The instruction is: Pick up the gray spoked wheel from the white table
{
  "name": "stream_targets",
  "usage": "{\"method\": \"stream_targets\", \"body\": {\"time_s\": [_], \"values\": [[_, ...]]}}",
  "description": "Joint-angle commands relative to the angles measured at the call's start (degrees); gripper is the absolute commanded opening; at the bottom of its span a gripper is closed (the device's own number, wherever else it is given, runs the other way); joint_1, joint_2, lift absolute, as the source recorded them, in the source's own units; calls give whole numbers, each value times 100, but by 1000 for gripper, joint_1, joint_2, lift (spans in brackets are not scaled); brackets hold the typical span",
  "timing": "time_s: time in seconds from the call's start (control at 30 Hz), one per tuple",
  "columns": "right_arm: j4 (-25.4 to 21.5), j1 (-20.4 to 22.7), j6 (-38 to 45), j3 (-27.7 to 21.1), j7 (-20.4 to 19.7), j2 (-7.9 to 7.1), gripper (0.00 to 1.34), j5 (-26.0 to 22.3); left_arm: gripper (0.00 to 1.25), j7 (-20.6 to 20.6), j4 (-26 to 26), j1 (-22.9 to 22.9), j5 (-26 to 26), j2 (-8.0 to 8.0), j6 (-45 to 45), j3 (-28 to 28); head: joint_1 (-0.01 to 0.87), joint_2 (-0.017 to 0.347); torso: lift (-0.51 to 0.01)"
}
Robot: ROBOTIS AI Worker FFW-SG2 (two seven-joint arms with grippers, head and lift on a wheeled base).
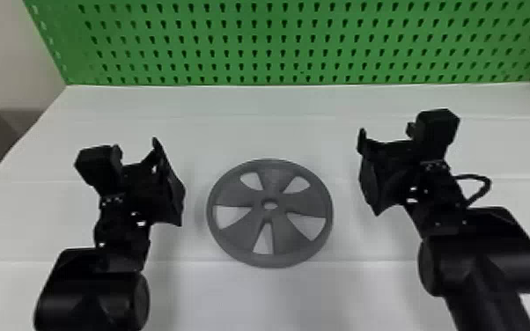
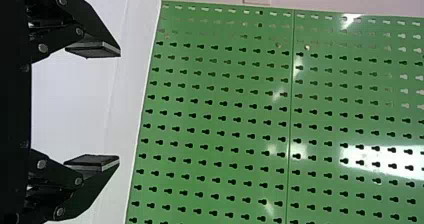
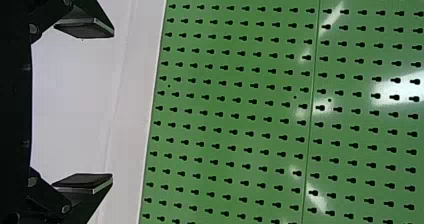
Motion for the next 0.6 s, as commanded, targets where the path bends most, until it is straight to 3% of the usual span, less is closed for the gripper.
{"method": "stream_targets", "body": {"time_s": [0.0, 0.57], "values": [[17, 7, 0, -5, 0, 6, 1078, -2, 764, 8, -17, 8, -12, 0, 42, 7, 782, 66, -81], [44, -11, 9, 39, 0, -3, 1078, -20, 769, 8, -26, 8, -73, 0, 59, 25, 782, 66, -81]]}}
